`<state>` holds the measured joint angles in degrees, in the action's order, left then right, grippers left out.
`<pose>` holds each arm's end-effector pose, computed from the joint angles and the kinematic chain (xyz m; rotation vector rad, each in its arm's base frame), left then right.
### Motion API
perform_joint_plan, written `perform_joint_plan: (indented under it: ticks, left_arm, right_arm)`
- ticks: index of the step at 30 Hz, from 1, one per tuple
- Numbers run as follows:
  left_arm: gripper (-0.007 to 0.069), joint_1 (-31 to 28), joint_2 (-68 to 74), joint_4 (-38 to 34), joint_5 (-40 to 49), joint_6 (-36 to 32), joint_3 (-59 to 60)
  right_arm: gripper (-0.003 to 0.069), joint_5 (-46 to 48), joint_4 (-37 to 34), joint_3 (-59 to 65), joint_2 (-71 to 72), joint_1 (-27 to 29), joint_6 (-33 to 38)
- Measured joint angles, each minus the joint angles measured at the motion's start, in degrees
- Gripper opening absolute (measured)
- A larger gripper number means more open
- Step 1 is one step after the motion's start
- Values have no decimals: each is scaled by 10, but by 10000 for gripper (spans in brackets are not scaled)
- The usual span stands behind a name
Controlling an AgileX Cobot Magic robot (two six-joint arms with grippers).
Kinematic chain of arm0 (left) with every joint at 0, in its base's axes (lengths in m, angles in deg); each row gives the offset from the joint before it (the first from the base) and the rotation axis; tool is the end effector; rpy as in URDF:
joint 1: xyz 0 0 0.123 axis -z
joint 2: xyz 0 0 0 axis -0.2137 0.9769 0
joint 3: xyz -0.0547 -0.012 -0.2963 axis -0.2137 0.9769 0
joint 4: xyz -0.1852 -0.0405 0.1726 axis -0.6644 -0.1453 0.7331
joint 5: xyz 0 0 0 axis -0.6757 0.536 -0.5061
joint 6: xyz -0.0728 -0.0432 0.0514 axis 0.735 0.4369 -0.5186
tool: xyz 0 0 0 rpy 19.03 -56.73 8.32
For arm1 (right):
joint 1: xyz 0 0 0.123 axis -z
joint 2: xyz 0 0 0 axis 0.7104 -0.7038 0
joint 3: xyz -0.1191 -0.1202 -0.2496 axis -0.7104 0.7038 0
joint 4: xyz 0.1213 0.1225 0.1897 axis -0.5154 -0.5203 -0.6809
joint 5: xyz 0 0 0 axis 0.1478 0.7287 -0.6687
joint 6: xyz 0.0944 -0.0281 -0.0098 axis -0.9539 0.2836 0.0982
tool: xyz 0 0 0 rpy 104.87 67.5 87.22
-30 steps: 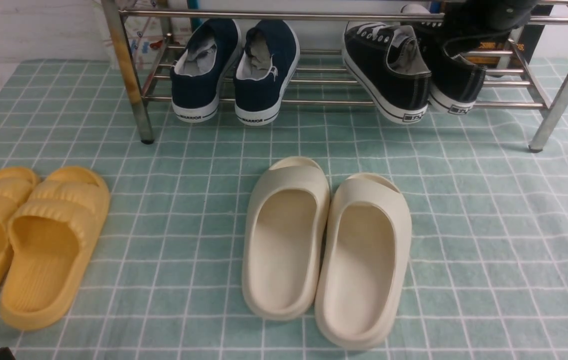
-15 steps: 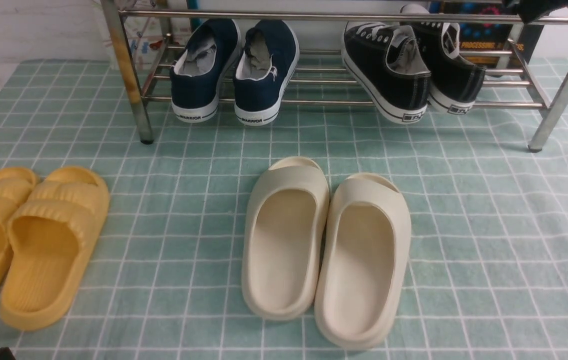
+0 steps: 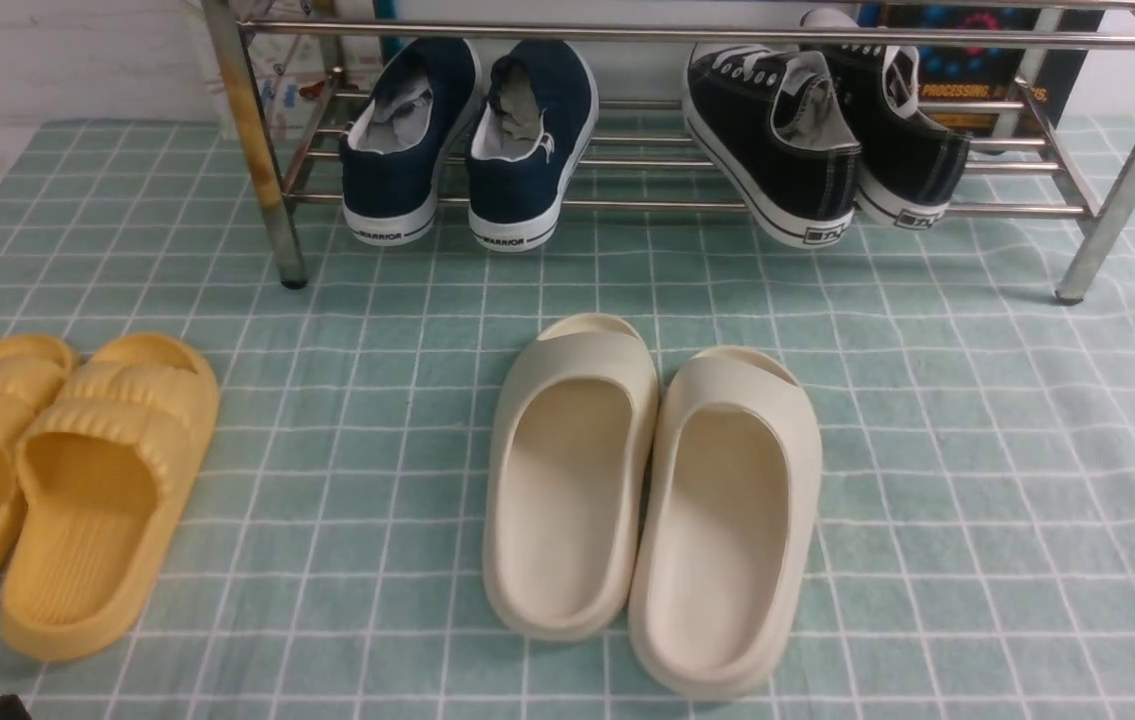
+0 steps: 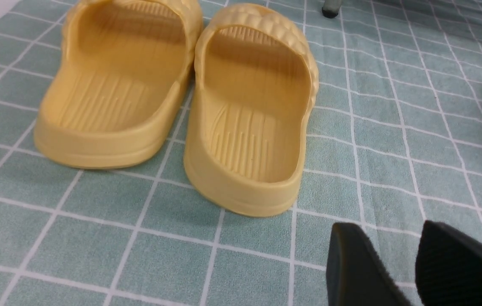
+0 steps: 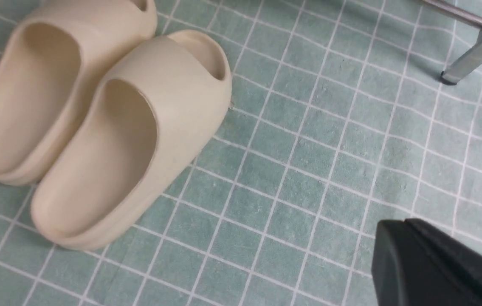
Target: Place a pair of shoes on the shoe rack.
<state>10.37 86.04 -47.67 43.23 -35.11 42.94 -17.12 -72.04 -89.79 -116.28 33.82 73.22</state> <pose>0.0480 0.0019 0.1664 -0.2456 1.8727 -0.1276 0.1602 0.0415 0.4144 -0.3880 2.2405 0.1529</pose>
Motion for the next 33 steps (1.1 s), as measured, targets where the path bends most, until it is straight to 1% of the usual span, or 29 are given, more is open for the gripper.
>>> perform_joint_plan:
  ticks: [1, 2, 4, 9, 12, 19, 24, 27, 30, 33]
  left_arm:
    - [238, 0, 0, 0, 0, 0, 0]
    - [238, 0, 0, 0, 0, 0, 0]
    - [238, 0, 0, 0, 0, 0, 0]
    - [238, 0, 0, 0, 0, 0, 0]
    - [238, 0, 0, 0, 0, 0, 0]
    - [238, 0, 0, 0, 0, 0, 0]
    - [238, 0, 0, 0, 0, 0, 0]
    - [238, 0, 0, 0, 0, 0, 0]
    - [238, 0, 0, 0, 0, 0, 0]
    - [238, 0, 0, 0, 0, 0, 0]
  right_arm:
    - [0, -7, -1, 11, 13, 0, -1]
    - [1, -35, -8, 57, 63, 0, -6]
    - [2, -67, -11, 98, 119, 0, -7]
    - [5, -118, -11, 162, 211, 0, -10]
    - [6, -120, -15, 181, 240, 0, -10]
    - [13, -72, -35, 187, 256, 0, -11]
    - [13, -64, -46, 187, 256, 0, -11]
    - [-3, -68, -40, 188, 256, 0, -11]
    - [-5, -108, -25, 206, 259, 0, -11]
    - [-5, -212, 6, 276, 290, 10, -16]
